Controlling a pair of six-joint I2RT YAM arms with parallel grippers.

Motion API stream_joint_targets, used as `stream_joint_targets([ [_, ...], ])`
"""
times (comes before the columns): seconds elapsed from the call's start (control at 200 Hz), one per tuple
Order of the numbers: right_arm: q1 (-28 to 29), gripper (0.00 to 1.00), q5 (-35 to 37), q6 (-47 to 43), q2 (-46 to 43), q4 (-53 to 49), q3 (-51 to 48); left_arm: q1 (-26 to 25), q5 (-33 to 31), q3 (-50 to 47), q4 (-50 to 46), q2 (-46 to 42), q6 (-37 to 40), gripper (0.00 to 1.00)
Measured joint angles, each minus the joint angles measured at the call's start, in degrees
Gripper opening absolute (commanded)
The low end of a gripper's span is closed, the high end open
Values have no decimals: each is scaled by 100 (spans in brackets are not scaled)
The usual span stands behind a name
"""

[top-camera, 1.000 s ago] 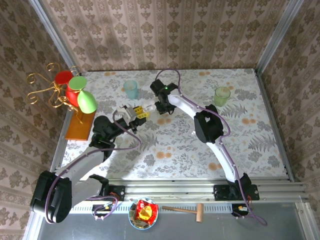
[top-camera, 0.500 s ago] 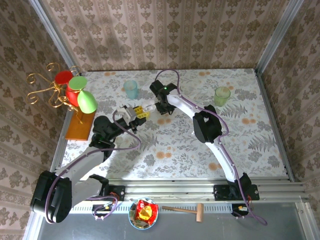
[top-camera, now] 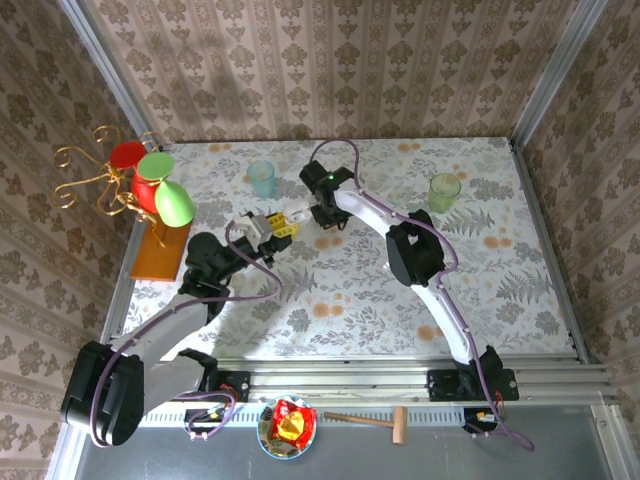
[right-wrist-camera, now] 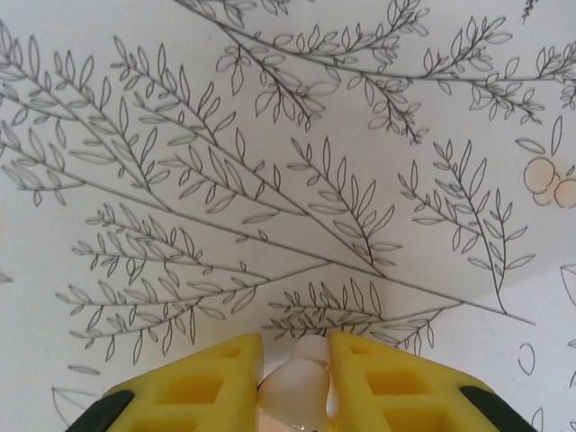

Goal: Insert the wireless bluetooth earbuds into the charging case

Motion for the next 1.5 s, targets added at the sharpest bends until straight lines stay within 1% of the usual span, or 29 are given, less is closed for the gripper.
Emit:
stream_joint_targets([
  [0.155, -66, 23, -299, -7, -1056, 610, -1550, 210, 20, -70, 396, 199, -275, 0],
  [0.325, -275, 24, -883, -17, -2691, 1475, -3126, 258, 70, -74, 603, 323, -428, 0],
  [0.495, -463, 24, -1902, -31, -4266, 2417, -4240, 256, 164, -72, 713, 402, -446, 0],
  [0.67, -444, 24, -3165, -48, -5254, 3362, -4859, 256, 308, -42, 734, 566, -485, 0],
  [0.83, -402, 25, -4079, -74, -5663, 4070, -5132, 256, 424, 13, 778, 691, -564, 0],
  [0.99, -306, 24, -4629, -90, -5947, 4697, -5480, 221, 514, 46, 839, 710, -619, 0],
  [1.25, 26, 24, -4889, -293, -5978, 4964, -5497, 72, 721, 149, 881, 791, -728, 1],
  [1.5, 44, 24, -4854, -560, -5978, 4898, -5497, 72, 776, 162, 898, 763, -785, 1],
])
